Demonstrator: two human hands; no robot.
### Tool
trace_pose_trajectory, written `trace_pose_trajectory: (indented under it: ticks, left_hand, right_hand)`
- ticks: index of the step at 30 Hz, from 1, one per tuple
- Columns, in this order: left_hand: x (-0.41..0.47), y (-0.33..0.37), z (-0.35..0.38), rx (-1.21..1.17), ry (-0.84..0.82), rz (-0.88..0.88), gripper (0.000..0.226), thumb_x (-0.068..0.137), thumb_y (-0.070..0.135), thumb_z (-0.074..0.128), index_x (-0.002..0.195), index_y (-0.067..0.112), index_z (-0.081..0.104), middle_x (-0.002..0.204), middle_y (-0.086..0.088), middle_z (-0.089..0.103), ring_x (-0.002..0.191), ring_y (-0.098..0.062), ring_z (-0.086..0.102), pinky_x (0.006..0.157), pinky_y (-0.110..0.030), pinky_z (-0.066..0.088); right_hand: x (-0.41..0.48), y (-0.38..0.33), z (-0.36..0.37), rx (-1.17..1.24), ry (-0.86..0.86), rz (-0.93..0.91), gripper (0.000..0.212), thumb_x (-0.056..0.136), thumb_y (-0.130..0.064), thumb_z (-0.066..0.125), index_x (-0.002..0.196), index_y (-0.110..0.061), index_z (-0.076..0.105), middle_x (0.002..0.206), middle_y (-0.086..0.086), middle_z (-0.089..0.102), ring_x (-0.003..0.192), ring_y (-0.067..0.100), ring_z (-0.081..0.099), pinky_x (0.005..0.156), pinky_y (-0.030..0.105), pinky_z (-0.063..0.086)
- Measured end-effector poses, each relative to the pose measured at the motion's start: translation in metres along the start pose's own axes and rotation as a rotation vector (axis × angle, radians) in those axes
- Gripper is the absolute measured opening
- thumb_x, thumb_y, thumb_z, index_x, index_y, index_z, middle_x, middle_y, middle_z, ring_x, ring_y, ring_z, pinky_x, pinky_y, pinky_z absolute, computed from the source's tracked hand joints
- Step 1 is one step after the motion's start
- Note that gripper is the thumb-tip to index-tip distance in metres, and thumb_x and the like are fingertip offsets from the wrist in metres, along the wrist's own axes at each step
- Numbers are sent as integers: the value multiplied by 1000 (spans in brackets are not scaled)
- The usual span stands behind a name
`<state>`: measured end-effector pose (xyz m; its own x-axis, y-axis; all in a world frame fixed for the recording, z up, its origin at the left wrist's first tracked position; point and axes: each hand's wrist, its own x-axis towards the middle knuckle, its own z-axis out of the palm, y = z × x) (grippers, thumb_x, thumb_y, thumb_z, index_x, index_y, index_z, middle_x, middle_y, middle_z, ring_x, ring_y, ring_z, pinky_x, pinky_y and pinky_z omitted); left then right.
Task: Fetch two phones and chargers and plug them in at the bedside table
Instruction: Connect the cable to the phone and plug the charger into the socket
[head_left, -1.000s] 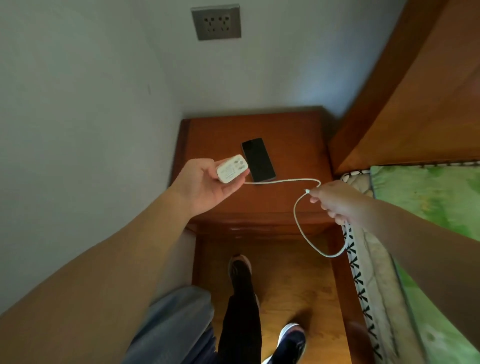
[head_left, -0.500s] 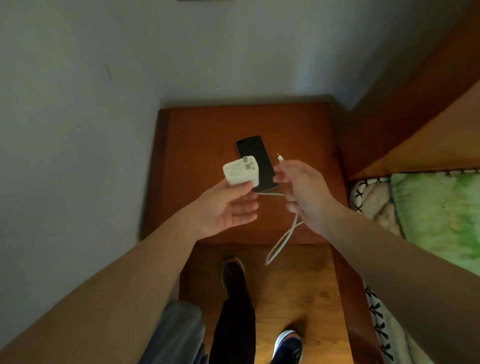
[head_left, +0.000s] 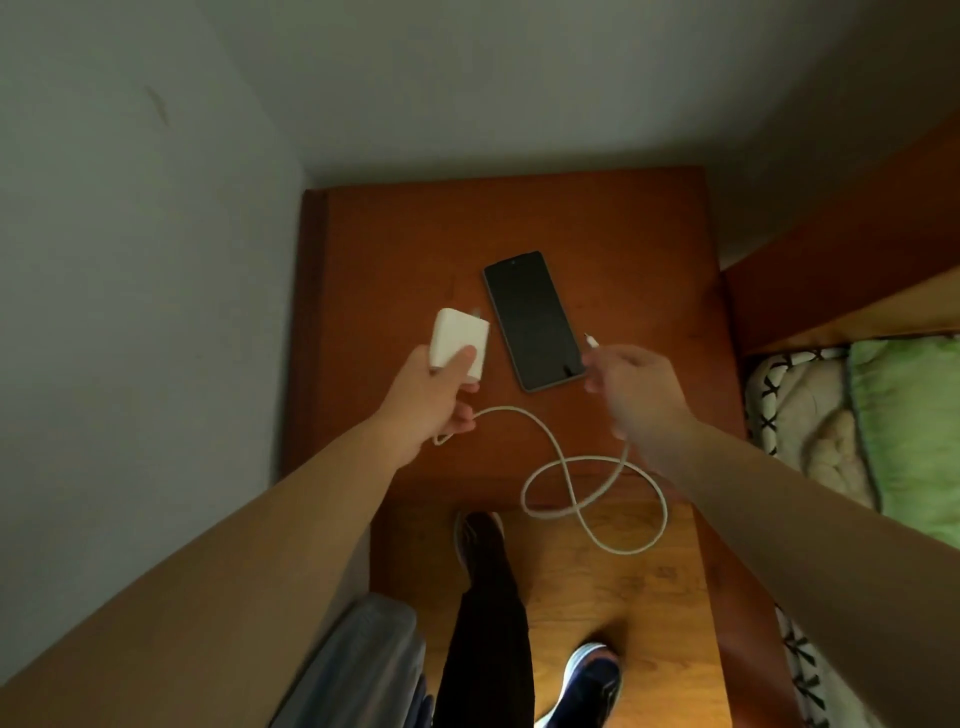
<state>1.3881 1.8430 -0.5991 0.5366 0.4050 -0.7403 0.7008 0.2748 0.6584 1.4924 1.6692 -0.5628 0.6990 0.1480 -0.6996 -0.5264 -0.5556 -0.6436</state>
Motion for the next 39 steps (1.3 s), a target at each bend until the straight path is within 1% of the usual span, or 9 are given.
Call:
trace_pose_trajectory:
  ticks: [4, 10, 18, 20, 24, 28, 31, 35, 39]
  left_hand:
    - [31, -2, -1, 46, 103, -135, 45, 95, 39, 54, 133, 22, 37, 111, -6, 57, 81, -19, 61, 57, -30, 57]
    - [61, -8, 6, 559, 338, 279, 50, 91, 41, 59, 132, 16, 44, 127, -10, 54, 111, -25, 56, 78, -29, 46]
    - [65, -6, -2, 941, 513, 319, 58, 94, 53, 44, 138, 16, 39, 134, -14, 47, 119, -31, 48, 89, -39, 46]
    - [57, -1, -1, 1034, 527, 484, 60, 91, 48, 52, 141, 20, 35, 140, -14, 43, 126, -33, 42, 97, -45, 41]
    - [51, 21, 19, 1443, 102, 1096, 74, 78, 16, 68, 143, 28, 34, 148, -7, 39, 138, -30, 27, 105, -55, 27]
    - [68, 42, 59, 1837, -238, 1110, 93, 73, 20, 74, 149, 30, 21, 158, -3, 23, 145, -29, 6, 112, -57, 12]
    - [78, 56, 75, 2016, -327, 1159, 93, 67, 28, 79, 145, 26, 28, 151, -6, 33, 143, -29, 16, 112, -55, 15]
    - [78, 72, 75, 1888, -370, 1142, 96, 61, 33, 81, 141, 22, 29, 144, -8, 38, 134, -28, 34, 109, -53, 32]
    - [73, 94, 70, 1519, -325, 1114, 99, 57, 35, 81, 140, 20, 29, 139, -10, 39, 123, -27, 44, 81, -33, 47]
  right_hand:
    - [18, 31, -11, -182, 22, -96, 23, 98, -26, 43, 97, -25, 66, 53, -10, 52, 29, -1, 39, 29, 14, 27]
    - [32, 57, -1, -322, 48, -226, 23, 99, -29, 40, 90, -26, 61, 60, -5, 54, 36, 0, 45, 31, 13, 29]
    - [36, 63, 6, -322, 105, -287, 13, 99, -30, 42, 98, -31, 55, 66, -5, 57, 46, 8, 48, 36, 18, 34]
    - [36, 63, 6, -287, 96, -275, 13, 99, -29, 43, 99, -29, 56, 65, -5, 56, 46, 8, 46, 34, 15, 33]
    - [36, 62, 6, -235, 117, -265, 14, 98, -27, 43, 95, -28, 57, 65, -6, 55, 45, 7, 45, 32, 14, 32]
    - [37, 63, 2, -196, 138, -252, 17, 97, -24, 44, 86, -26, 57, 64, -5, 56, 40, 3, 45, 31, 12, 31]
    - [40, 66, -4, -170, 129, -222, 17, 96, -25, 46, 84, -25, 59, 61, -6, 55, 38, 2, 43, 31, 12, 30]
    - [36, 65, -13, -17, 145, -207, 14, 95, -25, 53, 88, -23, 64, 51, -11, 54, 36, -2, 43, 33, 11, 30]
    - [26, 48, -21, 129, 142, -270, 17, 92, -29, 59, 77, -30, 67, 44, -17, 51, 39, -1, 43, 36, 13, 33]
